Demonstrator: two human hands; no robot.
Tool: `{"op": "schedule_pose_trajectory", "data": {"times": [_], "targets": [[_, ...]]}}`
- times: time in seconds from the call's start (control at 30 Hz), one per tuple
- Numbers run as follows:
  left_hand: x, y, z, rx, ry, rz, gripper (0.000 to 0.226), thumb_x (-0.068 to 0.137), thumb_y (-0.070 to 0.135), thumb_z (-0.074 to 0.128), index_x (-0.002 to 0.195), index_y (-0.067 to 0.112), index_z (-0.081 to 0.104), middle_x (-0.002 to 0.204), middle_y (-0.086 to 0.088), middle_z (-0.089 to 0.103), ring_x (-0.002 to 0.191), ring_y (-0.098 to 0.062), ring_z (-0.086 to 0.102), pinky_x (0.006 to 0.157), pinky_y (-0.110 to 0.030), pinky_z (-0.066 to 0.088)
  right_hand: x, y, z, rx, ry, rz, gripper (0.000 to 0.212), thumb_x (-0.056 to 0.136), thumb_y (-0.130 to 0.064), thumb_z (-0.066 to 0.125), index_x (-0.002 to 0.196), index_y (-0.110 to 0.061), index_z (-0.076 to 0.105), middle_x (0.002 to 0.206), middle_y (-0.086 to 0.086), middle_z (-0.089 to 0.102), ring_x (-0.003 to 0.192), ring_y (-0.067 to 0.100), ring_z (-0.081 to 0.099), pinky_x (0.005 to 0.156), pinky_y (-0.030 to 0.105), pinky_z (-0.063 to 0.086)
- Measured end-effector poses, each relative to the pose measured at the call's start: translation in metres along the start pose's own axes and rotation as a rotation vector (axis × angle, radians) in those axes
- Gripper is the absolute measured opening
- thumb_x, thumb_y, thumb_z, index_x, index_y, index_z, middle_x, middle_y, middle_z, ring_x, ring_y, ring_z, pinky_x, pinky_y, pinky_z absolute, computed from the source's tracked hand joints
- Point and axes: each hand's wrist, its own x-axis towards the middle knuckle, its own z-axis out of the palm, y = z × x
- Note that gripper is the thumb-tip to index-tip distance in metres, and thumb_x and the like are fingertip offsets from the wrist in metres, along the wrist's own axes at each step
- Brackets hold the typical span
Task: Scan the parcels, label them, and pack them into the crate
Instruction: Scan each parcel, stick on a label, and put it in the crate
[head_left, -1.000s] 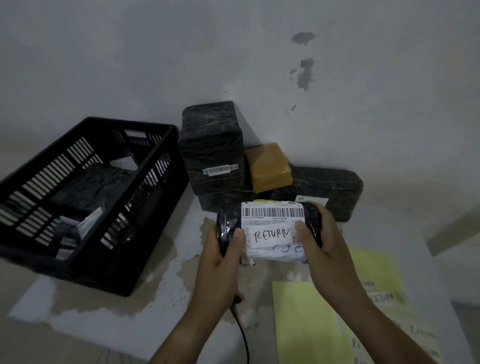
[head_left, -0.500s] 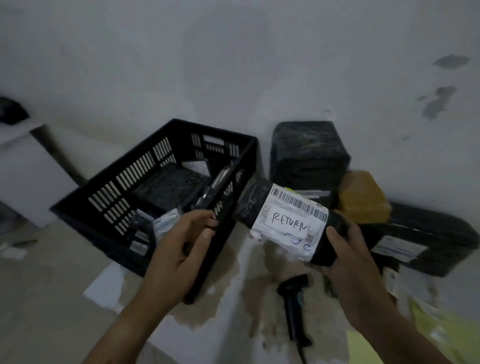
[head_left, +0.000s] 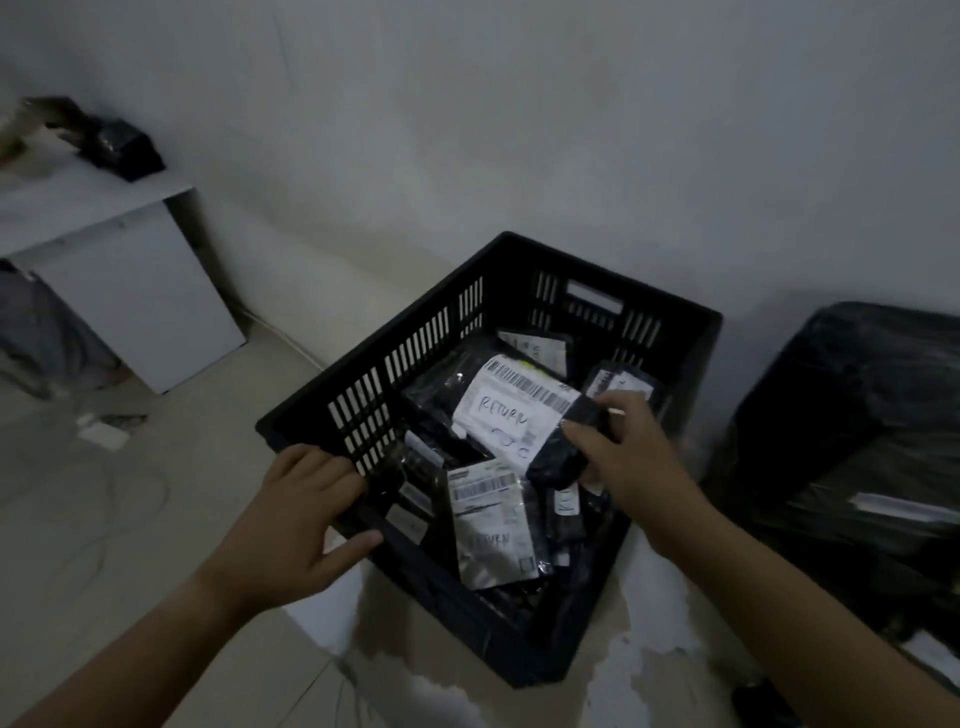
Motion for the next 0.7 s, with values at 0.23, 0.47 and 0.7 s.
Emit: {"op": "schedule_pose_trajectory", "data": {"times": [0.23, 0.47, 0.7], "targets": [[-0.001, -0.004, 0.023, -0.054, 0.172, 0.012, 0.051, 0.095, 0.062, 0.041, 0.082, 0.016, 0.056, 0.085, 0.004, 0.045, 0.079, -0.020, 0.043, 0.092, -0.041, 0.036, 0.050, 0.041, 0.085, -0.292, -0.312, 0.107, 0.037, 0.094, -0.019, 0.062, 0.126, -0.026, 0.045, 0.109, -0.002, 0.059, 0.094, 0.024, 0.066, 0.079, 0.049, 0.059], [0.001, -0.006, 0.029, -0.043, 0.208, -0.002, 0.057, 0.095, 0.065, 0.034, 0.079, 0.015, 0.055, 0.084, 0.002, 0.046, 0.081, -0.022, 0.046, 0.100, -0.037, 0.030, 0.075, 0.064, 0.120, -0.491, -0.404, 0.099, 0.037, 0.089, -0.017, 0.072, 0.117, -0.015, 0.048, 0.103, 0.004, 0.060, 0.074, 0.013, 0.059, 0.058, 0.026, 0.053], [-0.003, -0.009, 0.033, -0.046, 0.214, -0.016, 0.062, 0.097, 0.066, 0.030, 0.077, 0.013, 0.056, 0.084, -0.001, 0.050, 0.079, -0.024, 0.047, 0.101, -0.038, 0.030, 0.073, 0.075, 0.147, -0.924, -0.343, -0.100, 0.010, 0.090, -0.030, 0.067, 0.093, -0.021, 0.064, 0.119, 0.006, 0.049, 0.098, 0.029, 0.060, 0.082, 0.035, 0.050]]}}
